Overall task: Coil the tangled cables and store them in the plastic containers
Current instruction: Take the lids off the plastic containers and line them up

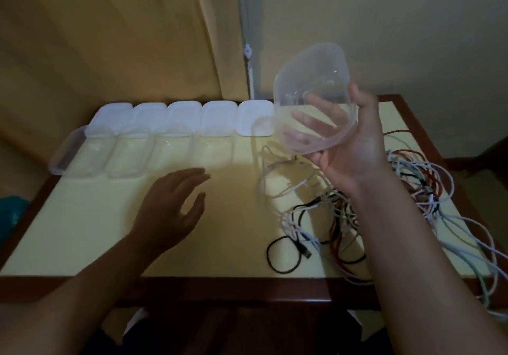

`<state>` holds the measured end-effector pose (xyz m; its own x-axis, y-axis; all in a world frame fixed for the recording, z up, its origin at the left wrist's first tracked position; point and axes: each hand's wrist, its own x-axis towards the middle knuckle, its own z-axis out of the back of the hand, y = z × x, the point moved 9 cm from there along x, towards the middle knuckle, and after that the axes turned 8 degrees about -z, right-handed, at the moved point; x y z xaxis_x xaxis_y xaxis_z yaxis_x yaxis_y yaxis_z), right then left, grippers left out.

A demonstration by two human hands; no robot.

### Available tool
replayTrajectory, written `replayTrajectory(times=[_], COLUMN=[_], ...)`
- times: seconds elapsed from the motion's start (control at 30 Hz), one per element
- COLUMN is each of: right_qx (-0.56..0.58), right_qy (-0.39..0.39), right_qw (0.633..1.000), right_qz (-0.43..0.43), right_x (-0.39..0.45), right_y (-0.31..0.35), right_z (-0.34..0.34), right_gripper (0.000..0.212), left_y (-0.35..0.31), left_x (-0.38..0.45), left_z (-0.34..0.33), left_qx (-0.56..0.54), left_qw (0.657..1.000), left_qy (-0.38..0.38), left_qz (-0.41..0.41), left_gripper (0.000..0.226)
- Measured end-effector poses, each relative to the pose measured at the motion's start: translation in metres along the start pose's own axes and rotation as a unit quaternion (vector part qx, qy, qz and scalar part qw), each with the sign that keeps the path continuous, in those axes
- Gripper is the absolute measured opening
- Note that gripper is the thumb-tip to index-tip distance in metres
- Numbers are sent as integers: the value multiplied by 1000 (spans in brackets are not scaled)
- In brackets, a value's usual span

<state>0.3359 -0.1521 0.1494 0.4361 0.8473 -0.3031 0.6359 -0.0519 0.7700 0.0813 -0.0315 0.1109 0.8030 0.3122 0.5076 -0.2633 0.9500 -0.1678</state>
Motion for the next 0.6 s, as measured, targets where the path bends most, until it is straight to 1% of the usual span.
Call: replayTrajectory(times=[0.07, 0.1, 0.17, 0.2, 0.27, 0.33, 0.43, 0.5, 0.57, 0.6], right_qx=[-18, -33, -119, -174, -250, -287, -356, -430, -506, -528], right_qy=[-18, -28, -66, -94, -129, -155, -205, -229, -243, -245], right_qw=[1000, 999, 991, 980, 960, 945, 909, 869, 822, 809], right_qz=[-17, -20, -3, 0, -2, 26, 70, 89, 94, 86], right_x=[-4, -7, -13, -17, -27, -37, -31, -10, 19, 33], right_y=[-18, -25, -31, -34, -39, -38, -26, -15, -6, -4], right_z=[-11, -16, -22, -21, -19, -20, -28, -34, -38, -39], right_gripper=[82, 81, 72, 66, 52, 36, 27, 26, 35, 41], left_y=[23, 36, 56, 60, 62, 60, 63, 63, 63, 62], left_x=[-43, -63, -99, -110, -114, -111, -114, -113, -110, -109], left_z=[-14, -25, -46, -54, -57, -53, -54, -55, -56, -56], left_qx=[19, 32, 47, 47, 40, 36, 32, 26, 29, 31], left_qw=[996, 988, 957, 946, 946, 951, 950, 949, 949, 949], left_qy=[70, 122, 223, 250, 244, 223, 224, 230, 235, 235], left_qz=[42, 86, 177, 200, 211, 211, 214, 213, 210, 209], left_gripper=[47, 58, 83, 88, 90, 89, 91, 90, 90, 91])
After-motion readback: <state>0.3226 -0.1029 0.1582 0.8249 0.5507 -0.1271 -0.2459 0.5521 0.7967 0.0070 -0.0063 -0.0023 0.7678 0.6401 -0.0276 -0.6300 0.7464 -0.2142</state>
